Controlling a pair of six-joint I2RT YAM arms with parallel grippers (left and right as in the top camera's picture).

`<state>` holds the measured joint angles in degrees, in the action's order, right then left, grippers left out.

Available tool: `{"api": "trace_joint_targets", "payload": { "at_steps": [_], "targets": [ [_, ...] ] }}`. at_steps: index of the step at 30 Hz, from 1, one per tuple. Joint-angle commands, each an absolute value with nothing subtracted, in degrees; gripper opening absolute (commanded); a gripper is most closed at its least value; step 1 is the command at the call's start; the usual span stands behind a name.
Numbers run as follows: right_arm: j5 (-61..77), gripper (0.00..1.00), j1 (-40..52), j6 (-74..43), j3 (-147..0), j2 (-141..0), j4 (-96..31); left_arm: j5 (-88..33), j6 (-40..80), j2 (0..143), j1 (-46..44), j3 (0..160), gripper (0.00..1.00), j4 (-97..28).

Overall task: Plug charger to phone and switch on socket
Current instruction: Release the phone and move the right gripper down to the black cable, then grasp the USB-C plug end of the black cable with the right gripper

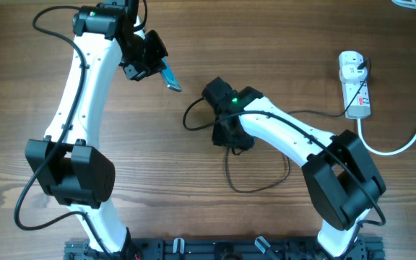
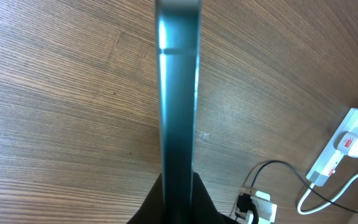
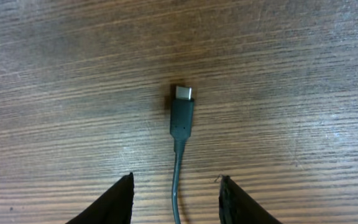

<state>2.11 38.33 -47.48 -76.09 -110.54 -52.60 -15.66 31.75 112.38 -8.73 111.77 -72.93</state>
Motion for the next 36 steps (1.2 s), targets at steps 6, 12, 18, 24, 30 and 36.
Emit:
{"api": "trace_joint_targets", "payload": {
  "at_steps": [6, 12, 18, 24, 30, 36],
  "targets": [
    [-1.1, 0.36, 38.2, -51.0, -68.7, -111.2, -44.4, -15.3, 30.7, 110.6, -8.8, 112.4, 0.04, -72.7],
    [-1.0, 0.36, 39.0, -51.2, -68.1, -111.2, -43.3, -15.3, 30.7, 110.6, -8.8, 112.4, 0.04, -72.7],
    [-1.9, 0.32, 39.7, -53.1, -67.8, -111.2, -42.8, -15.3, 30.7, 110.6, -8.8, 112.4, 0.04, -72.9],
    [-1.8, 0.21, 39.7, -53.1, -67.7, -111.2, -42.7, -15.4, 30.7, 110.6, -8.8, 112.4, 0.04, -73.1],
    [-1.9, 0.19, 39.7, -53.5, -67.4, -111.2, -42.7, -15.3, 30.6, 110.6, -8.8, 112.4, 0.04, -73.2],
    [-1.9, 0.15, 39.7, -54.1, -67.0, -111.3, -42.0, -15.4, 30.7, 110.6, -8.8, 112.4, 0.04, -73.5]
  ]
}}
